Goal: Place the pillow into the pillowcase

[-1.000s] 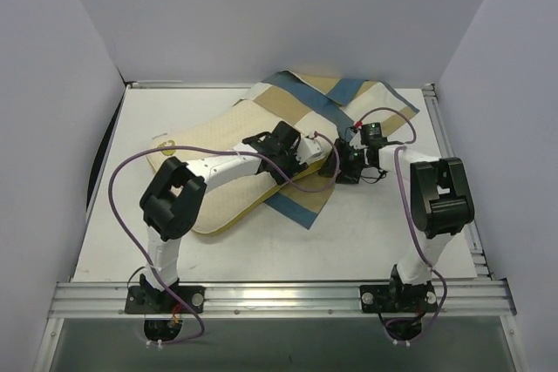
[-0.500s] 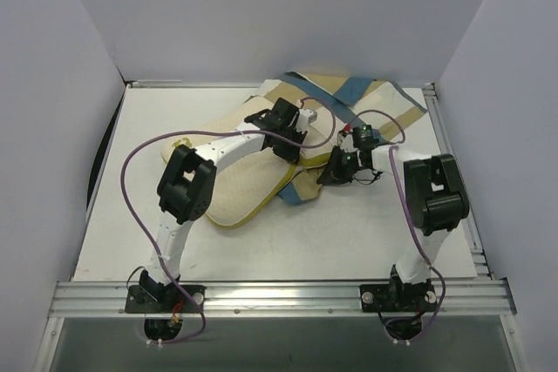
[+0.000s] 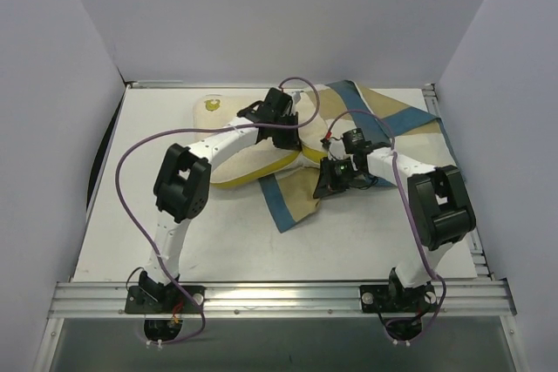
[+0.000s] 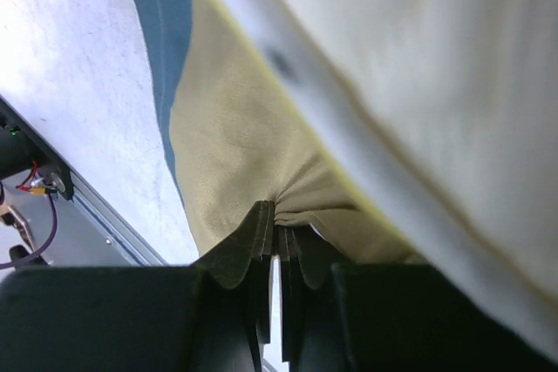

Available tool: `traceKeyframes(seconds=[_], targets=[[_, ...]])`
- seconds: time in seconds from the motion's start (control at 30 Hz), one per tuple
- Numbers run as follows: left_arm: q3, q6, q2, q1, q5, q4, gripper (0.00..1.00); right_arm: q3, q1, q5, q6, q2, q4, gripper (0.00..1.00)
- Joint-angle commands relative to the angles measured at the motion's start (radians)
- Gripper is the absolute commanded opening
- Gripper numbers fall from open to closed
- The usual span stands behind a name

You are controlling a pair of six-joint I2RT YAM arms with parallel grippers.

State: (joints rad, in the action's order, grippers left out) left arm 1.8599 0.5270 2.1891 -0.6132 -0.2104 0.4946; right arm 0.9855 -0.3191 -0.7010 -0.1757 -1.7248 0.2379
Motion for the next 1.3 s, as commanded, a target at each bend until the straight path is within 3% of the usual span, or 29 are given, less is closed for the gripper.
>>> traceKeyframes(seconds=[0.0, 0.07, 0.13, 0.17, 0.2, 0.23, 0.3, 0.43, 0.53, 0.77, 0.97, 1.1, 1.13, 1.2, 1.27], targets=[[-0.057, 0.090, -0.032, -0.005, 0.042, -0.188, 0.00, 0.059, -0.008, -0.126, 0.028, 0.007, 0.205, 0.00], [-0.143, 0.082, -0.048, -0.005, 0.008, -0.203, 0.00, 0.073, 0.003, -0.146, 0.050, 0.027, 0.241, 0.16], [-0.227, 0.061, -0.078, 0.004, -0.119, -0.267, 0.02, 0.105, 0.032, -0.157, 0.091, 0.063, 0.344, 0.29], [-0.241, 0.009, -0.089, 0.009, -0.159, -0.277, 0.12, 0.123, 0.050, -0.152, 0.144, 0.076, 0.397, 0.29], [-0.258, -0.025, -0.107, 0.010, -0.200, -0.278, 0.34, 0.157, 0.073, -0.147, 0.153, 0.111, 0.438, 0.28], [-0.278, -0.063, -0.155, 0.013, -0.222, -0.289, 0.41, 0.165, 0.109, -0.137, 0.151, 0.137, 0.464, 0.28], [-0.362, -0.157, -0.215, 0.018, -0.250, -0.339, 0.64, 0.186, 0.190, -0.077, 0.137, 0.212, 0.459, 0.28], [-0.430, -0.339, -0.342, 0.007, -0.271, -0.315, 0.84, 0.327, 0.164, 0.243, 0.153, 0.220, 0.457, 0.34], [-0.447, -0.505, -0.383, -0.009, -0.236, -0.263, 0.84, 0.396, 0.114, 0.422, 0.154, 0.140, 0.459, 0.34], [-0.553, -0.936, -0.411, -0.054, -0.043, -0.243, 0.86, 0.547, 0.017, 0.633, 0.168, -0.044, 0.486, 0.39], [-0.605, -1.016, -0.405, -0.045, 0.042, -0.257, 0.86, 0.591, -0.011, 0.692, 0.168, -0.120, 0.503, 0.35], [-0.619, -0.993, -0.396, -0.025, 0.068, -0.268, 0.85, 0.601, -0.015, 0.695, 0.160, -0.121, 0.505, 0.19], [-0.620, -0.975, -0.390, -0.010, 0.054, -0.266, 0.83, 0.602, -0.017, 0.695, 0.159, -0.121, 0.506, 0.10], [-0.614, -0.949, -0.379, 0.010, 0.028, -0.258, 0.77, 0.605, -0.017, 0.660, 0.150, -0.114, 0.506, 0.03], [-0.601, -0.899, -0.351, 0.035, -0.030, -0.255, 0.61, 0.610, -0.020, 0.614, 0.140, -0.102, 0.506, 0.00]])
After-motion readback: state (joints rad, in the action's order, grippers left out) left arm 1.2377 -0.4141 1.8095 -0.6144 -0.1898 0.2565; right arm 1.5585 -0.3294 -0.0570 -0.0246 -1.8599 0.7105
